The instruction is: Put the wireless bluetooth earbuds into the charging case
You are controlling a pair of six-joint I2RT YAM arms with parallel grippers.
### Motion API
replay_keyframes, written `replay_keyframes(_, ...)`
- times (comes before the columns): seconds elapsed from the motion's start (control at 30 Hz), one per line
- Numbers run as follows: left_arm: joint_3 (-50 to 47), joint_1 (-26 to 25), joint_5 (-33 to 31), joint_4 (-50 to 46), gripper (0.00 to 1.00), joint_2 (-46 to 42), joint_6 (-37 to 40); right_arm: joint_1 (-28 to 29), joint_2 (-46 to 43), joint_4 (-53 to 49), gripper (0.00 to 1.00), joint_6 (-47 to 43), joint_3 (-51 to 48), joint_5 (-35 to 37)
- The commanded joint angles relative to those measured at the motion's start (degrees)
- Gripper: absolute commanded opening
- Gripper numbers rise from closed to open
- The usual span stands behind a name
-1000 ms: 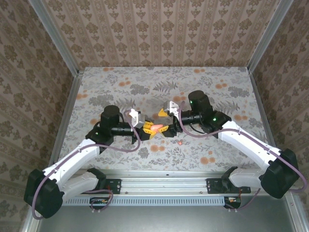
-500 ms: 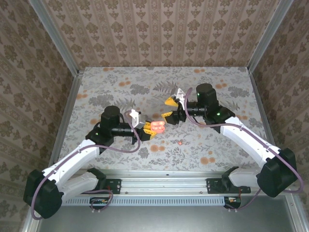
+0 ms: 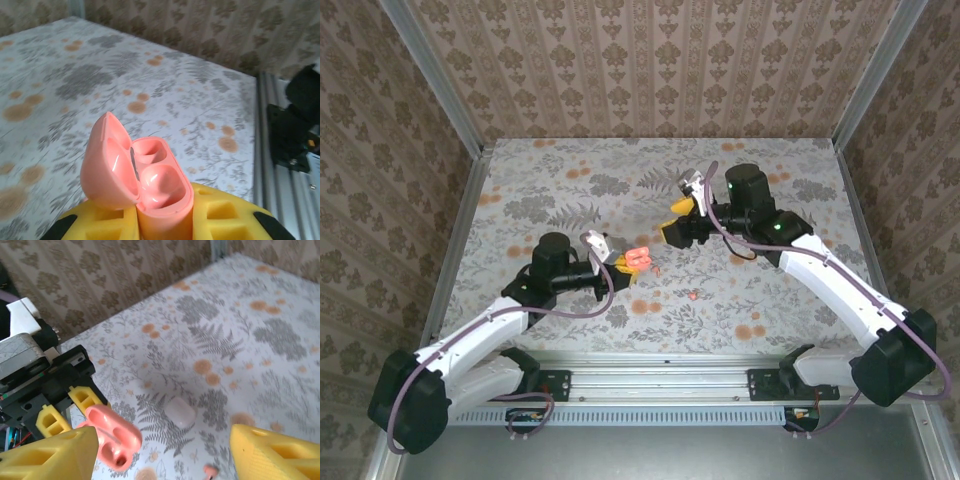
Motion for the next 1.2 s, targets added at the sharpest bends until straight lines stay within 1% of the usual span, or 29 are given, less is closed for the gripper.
replay_keyframes(0.0, -1.00, 0.34, -9.62, 1.53, 0.03, -0.93, -4.94, -0.39, 2.09, -11.21, 0.68, 9.30, 2.68, 8.61)
replay_keyframes(0.03, -1.35, 0.43, -11.18, 1.11, 0.03, -1.23, -5.49, -0.39, 2.72, -13.16, 0.67, 11.45, 3.35, 10.19)
replay_keyframes(0.1, -1.96, 0.68, -13.63, 0.50, 0.03, -2.03, -6.50, -0.39, 4.06, -18.81, 0.64, 13.85, 4.69, 10.98)
replay_keyframes(0.23, -2.70, 1.31, -16.07, -1.06, 0.03, -3.46, -7.28, -0.39, 6.02, -27.46, 0.53, 20.20, 6.09, 13.79)
replay_keyframes(0.3, -2.95, 1.64, -17.15, -1.86, 0.03, -4.00, -7.76, -0.39, 8.60, -30.75, 0.50, 23.11, 6.38, 15.50)
replay_keyframes(0.37, -3.05, 2.01, -17.90, -2.89, 0.03, -4.36, -8.07, -0.39, 9.76, -33.55, 0.49, 26.19, 6.37, 17.18)
replay_keyframes(0.47, -3.22, 2.52, -18.34, -3.55, 0.03, -4.85, -8.42, -0.22, 11.81, -36.12, 0.48, 29.80, 5.55, 17.27)
replay_keyframes(0.57, -3.57, 2.89, -19.01, -3.31, 0.03, -5.51, -8.93, 0.60, 13.95, -36.79, 0.47, 30.09, 4.99, 17.34)
replay_keyframes(0.67, -4.19, 3.41, -19.82, -3.40, 0.03, -6.27, -9.85, 2.27, 16.77, -36.60, 0.47, 29.61, 6.50, 18.43)
replay_keyframes(0.9, -5.63, 5.92, -22.72, -6.22, 0.02, -10.32, -11.89, 6.84, 27.16, -37.59, 0.46, 28.34, 14.45, 21.64)
replay_keyframes(1.03, -6.36, 8.20, -22.92, -7.72, 0.02, -13.18, -12.64, 8.69, 32.67, -37.58, 0.45, 27.93, 18.98, 22.21)
replay_keyframes(1.13, -6.56, 9.14, -22.91, -9.47, 0.03, -14.98, -12.65, 9.99, 36.52, -38.03, 0.42, 27.54, 21.91, 22.43)
replay_keyframes(1.17, -6.61, 10.93, -22.84, -9.92, 0.03, -15.45, -12.72, 10.36, 37.79, -38.20, 0.40, 27.47, 22.72, 22.41)
